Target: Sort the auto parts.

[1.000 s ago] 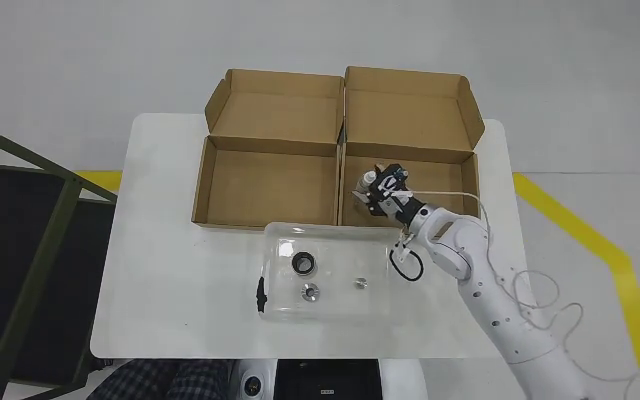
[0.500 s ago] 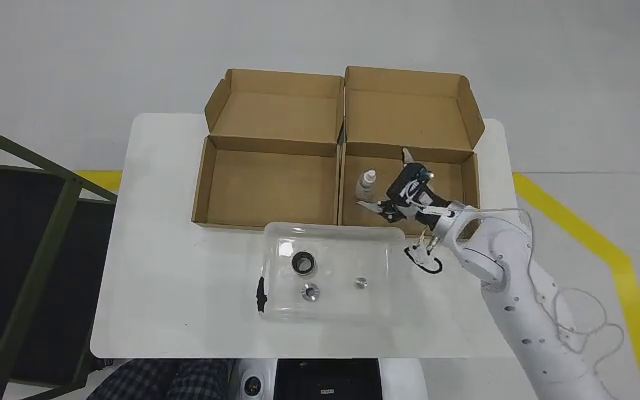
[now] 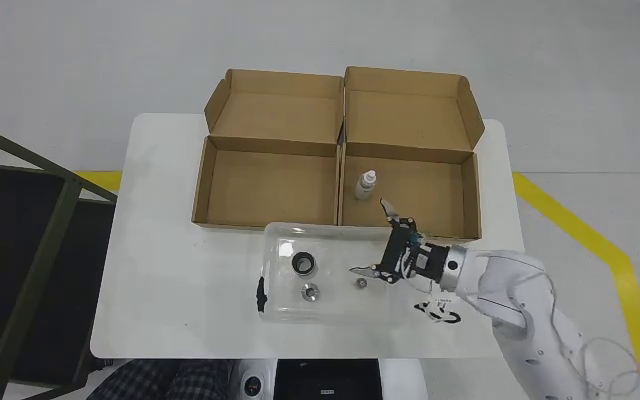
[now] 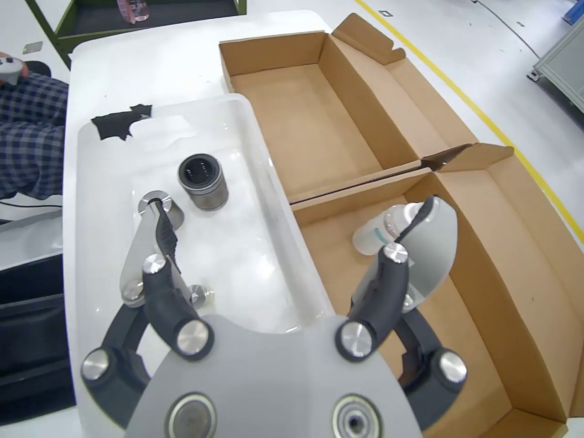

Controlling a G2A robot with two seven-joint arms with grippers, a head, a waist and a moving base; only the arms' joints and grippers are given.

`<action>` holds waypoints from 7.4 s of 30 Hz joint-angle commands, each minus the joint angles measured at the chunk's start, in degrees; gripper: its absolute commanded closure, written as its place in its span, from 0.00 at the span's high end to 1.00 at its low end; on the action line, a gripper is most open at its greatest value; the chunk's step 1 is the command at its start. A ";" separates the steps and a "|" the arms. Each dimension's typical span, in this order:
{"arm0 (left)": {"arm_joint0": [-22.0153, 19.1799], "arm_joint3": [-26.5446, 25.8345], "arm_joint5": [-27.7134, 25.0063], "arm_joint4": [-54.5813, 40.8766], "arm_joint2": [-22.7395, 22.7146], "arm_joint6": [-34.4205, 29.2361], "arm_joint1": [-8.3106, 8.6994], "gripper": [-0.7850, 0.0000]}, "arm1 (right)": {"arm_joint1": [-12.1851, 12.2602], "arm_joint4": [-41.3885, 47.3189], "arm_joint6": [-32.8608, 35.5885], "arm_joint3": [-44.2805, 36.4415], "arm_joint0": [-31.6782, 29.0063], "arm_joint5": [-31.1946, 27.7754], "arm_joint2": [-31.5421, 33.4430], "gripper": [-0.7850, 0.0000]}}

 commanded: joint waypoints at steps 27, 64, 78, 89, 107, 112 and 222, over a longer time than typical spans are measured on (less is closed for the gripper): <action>0.00 0.00 0.00 0.00 0.00 0.00 0.00 1.00 | 2.15 -18.70 2.14 -2.28 -5.53 -6.25 -3.25 0.91; 0.00 0.00 0.00 0.00 0.00 0.00 0.00 1.00 | 1.80 -24.34 12.14 3.01 0.70 -4.61 -14.06 0.08; 0.00 0.00 0.00 0.00 0.00 0.00 0.00 1.00 | 2.12 -20.53 9.15 0.19 0.86 -5.79 -13.57 0.00; 0.00 0.00 0.00 0.00 0.00 0.00 0.00 1.00 | 1.65 -9.98 2.95 3.04 3.87 -3.22 -13.22 0.00; 0.00 0.00 0.00 0.00 0.00 0.00 0.00 1.00 | 1.44 9.95 -9.39 2.71 5.12 2.29 -7.03 0.00; 0.00 0.00 0.00 0.00 0.00 0.00 0.00 1.00 | 1.65 13.56 -9.97 0.57 5.06 1.64 -5.33 0.00; 0.00 0.00 0.00 0.00 0.00 0.00 0.00 1.00 | 1.70 -2.03 2.62 28.40 19.50 10.64 -6.96 0.00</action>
